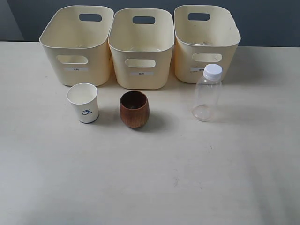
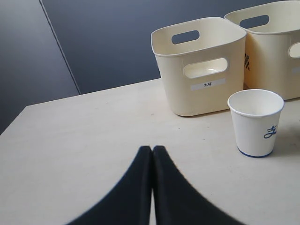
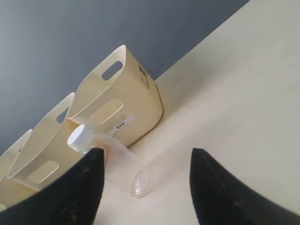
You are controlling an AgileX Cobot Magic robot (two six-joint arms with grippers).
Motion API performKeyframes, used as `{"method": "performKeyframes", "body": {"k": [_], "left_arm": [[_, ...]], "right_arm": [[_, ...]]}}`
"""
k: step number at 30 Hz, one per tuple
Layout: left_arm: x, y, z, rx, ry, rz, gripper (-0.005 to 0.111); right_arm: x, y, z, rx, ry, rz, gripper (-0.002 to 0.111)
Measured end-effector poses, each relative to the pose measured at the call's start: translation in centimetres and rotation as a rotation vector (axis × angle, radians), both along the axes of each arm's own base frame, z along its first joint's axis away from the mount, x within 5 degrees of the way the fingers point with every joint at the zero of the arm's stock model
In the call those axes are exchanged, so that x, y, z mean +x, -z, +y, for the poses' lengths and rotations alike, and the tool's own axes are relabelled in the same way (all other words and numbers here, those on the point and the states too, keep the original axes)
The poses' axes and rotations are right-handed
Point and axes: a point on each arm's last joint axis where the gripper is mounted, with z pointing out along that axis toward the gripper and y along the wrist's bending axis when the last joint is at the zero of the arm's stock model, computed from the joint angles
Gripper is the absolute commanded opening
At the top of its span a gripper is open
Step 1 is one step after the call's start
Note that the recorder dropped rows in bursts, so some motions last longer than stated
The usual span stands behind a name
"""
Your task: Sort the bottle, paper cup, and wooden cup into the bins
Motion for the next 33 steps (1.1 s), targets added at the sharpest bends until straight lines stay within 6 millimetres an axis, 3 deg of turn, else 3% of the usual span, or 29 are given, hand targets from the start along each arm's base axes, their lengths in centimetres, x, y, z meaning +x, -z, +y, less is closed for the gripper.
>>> {"method": "performKeyframes", "body": {"k": [33], "left_arm": [[0.0, 0.0, 0.0, 0.0, 0.0, 0.0, 0.0]], "right_arm": [[0.01, -0.05, -0.1, -0.192, -0.026, -0.005, 0.053]]}}
